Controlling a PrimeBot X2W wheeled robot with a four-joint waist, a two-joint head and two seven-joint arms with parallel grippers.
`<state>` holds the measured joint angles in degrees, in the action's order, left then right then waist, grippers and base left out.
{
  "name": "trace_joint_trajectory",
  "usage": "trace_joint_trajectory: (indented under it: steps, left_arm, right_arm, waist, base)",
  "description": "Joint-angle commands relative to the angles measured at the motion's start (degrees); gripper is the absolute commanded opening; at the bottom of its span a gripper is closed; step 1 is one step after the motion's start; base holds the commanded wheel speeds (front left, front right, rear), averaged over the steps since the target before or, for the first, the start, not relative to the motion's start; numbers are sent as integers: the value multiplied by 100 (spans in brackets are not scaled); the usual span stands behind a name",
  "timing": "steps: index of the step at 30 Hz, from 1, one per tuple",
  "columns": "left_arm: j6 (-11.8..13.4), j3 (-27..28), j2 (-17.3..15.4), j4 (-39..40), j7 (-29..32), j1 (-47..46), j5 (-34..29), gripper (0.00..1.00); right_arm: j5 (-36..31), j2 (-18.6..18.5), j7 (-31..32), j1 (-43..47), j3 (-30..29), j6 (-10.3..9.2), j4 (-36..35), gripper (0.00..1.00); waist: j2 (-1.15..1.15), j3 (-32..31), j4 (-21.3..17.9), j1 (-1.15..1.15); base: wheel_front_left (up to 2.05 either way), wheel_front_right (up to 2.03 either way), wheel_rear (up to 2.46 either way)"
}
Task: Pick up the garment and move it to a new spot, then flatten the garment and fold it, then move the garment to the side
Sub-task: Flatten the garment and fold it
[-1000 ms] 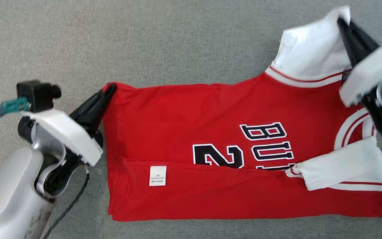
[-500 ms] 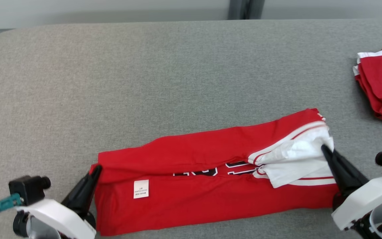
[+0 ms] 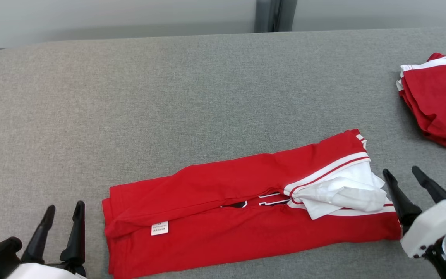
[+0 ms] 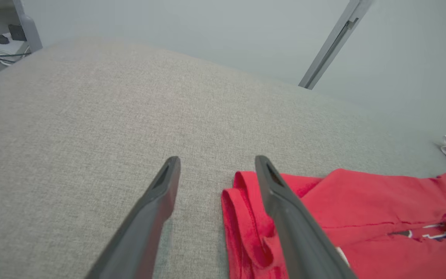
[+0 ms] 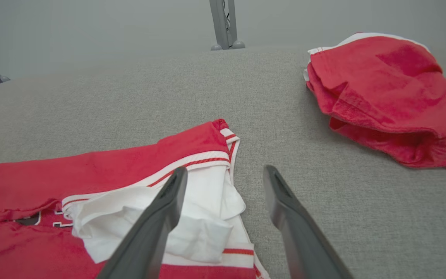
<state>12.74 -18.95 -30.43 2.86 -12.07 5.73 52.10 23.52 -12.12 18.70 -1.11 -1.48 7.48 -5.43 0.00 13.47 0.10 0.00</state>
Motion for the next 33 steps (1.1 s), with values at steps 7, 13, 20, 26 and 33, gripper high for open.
trace_joint_trajectory:
  steps: [7, 13, 20, 26, 33]
  left_arm:
    - [279, 252, 362, 36, -305, -171, -1099, 100]
    - [-178, 515, 915, -122, -314, -156, -1934, 100]
    - [-795, 970, 1667, -407, -314, 18, -2776, 100]
    - [-1101, 1269, 2023, -602, -315, 158, -3055, 100]
    - [-1372, 1557, 2399, -793, -315, 343, -3295, 100]
  right_arm:
    - [-646, -149, 833, -686, 223, 2, 709, 100]
    - [-994, -191, 1061, -763, 387, 3, 1498, 100]
    - [-291, 123, 801, -850, 675, 25, 2207, 0]
    - [30, -377, 446, -1172, 35, 0, 2144, 0]
    - [484, -651, 663, -1124, -269, 4, 1015, 0]
  waist:
    - [0, 169, 275, 0]
    - [0, 231, 546, 0]
    - [0, 47, 583, 0]
    - [0, -279, 492, 0]
    - [0, -669, 506, 0]
  base:
    - [0, 0, 0]
    - [0, 0, 0]
    - [0, 0, 0]
    - [0, 0, 0]
    - [0, 0, 0]
